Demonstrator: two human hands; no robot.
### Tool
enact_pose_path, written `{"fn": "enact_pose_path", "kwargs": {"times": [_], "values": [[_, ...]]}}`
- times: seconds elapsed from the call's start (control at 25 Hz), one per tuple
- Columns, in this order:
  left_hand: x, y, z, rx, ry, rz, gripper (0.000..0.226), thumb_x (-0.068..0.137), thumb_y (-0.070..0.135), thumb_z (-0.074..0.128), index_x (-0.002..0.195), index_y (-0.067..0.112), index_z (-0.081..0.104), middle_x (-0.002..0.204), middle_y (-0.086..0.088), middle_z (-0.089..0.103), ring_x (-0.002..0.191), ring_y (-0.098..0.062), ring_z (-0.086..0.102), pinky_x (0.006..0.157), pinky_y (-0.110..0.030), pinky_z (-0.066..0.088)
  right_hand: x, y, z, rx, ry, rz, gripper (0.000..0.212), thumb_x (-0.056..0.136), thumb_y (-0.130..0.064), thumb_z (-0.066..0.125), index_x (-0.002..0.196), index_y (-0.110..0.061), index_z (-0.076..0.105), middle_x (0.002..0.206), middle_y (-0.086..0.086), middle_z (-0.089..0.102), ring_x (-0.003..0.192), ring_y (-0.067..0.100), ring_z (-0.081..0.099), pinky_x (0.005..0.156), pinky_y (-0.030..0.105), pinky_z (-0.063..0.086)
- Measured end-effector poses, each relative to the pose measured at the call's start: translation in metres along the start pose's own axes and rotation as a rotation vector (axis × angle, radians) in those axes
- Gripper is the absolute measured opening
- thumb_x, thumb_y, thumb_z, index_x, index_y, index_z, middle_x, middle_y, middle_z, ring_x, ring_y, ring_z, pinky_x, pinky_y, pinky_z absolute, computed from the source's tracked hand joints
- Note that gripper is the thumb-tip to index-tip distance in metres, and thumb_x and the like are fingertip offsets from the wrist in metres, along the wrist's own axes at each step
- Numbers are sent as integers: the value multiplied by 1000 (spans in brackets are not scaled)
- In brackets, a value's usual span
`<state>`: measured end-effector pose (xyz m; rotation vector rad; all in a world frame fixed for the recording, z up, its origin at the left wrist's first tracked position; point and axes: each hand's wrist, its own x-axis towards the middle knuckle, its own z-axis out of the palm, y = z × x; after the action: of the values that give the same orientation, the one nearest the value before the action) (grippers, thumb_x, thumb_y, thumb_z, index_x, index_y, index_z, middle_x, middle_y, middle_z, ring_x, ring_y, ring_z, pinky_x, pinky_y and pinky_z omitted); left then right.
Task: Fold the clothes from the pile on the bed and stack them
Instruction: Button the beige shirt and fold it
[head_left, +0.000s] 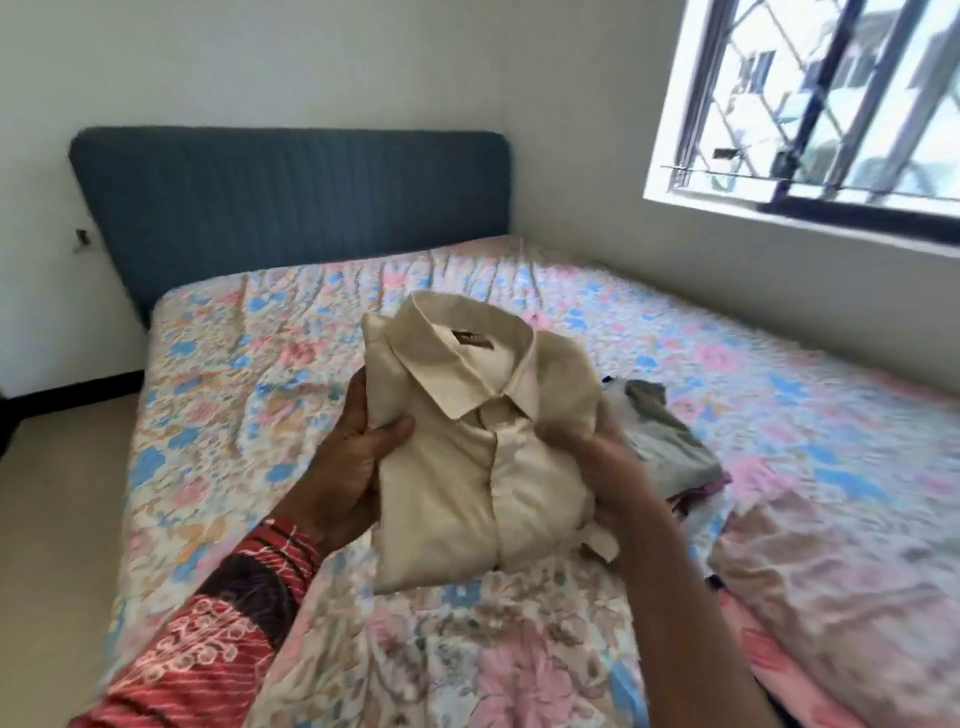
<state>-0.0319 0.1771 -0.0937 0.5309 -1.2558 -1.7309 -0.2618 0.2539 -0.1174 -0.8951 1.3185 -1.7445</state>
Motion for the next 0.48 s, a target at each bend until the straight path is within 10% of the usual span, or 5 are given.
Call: {"fn": "enact_pose_path", "kwargs": {"times": [0.2,0.32,0.48], "values": [[87,-65,77,-65,-115,-68,59,96,-1,58,147,26,45,140,-9,63,124,-31,63,101,-53,53,80,-84,-113,-411,-37,-96,64,68,-12,84,127,-29,66,120,4,74,112,27,70,96,47,57],[119,-109,98,610,-38,-58,77,83,36,83,145,31,39,147,-9,53,134,-32,53,108,-53,48,125,-75,-149,-923,50,232,91,54,-39,91,136,-18,56,130,10,67,113,27,65,99,46,54],[130,-145,106,1314,-141,48,117,68,84,65,160,37,10,170,1,-6,155,-25,3,123,-54,20,133,-23,-154,-1365,-74,425,100,87,-50,77,163,-29,15,164,17,28,143,39,43,110,42,39]]}}
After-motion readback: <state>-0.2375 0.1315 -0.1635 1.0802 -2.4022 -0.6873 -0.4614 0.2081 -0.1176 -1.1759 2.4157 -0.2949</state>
